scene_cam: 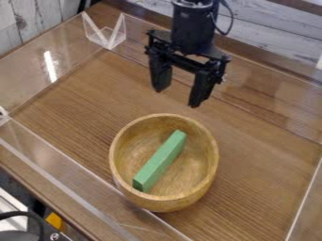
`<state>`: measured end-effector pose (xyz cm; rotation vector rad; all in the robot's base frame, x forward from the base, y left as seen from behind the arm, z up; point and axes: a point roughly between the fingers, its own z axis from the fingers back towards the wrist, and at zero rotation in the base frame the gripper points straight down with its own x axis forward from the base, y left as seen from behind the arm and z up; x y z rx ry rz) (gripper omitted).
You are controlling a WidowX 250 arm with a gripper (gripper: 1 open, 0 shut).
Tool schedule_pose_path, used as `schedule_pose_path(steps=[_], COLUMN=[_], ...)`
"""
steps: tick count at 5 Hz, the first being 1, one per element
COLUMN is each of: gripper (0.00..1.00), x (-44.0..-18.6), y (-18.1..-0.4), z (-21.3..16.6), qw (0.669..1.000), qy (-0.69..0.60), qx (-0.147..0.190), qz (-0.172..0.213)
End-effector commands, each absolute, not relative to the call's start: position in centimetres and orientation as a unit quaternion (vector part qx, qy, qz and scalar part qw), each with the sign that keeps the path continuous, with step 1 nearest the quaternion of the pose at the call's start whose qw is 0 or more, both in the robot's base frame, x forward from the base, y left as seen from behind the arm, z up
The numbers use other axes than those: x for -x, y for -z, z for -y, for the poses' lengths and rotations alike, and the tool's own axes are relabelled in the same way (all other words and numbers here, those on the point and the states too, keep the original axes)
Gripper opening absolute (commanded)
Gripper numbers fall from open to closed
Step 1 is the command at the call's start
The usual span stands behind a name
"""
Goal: Remove the green block from inside the brown bowl and put it on the table
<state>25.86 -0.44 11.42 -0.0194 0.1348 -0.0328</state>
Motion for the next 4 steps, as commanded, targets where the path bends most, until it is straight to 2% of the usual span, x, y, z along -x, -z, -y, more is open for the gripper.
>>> schedule_pose_path(steps=[1, 4], gripper=[1.00, 1.00], x=[-25.2, -23.4], y=[-12.6, -11.7], z=[0.2, 0.4], qw=[0.999, 0.998], qy=[0.017, 0.024], qx=[0.013, 0.017], qz=[-0.043, -0.056])
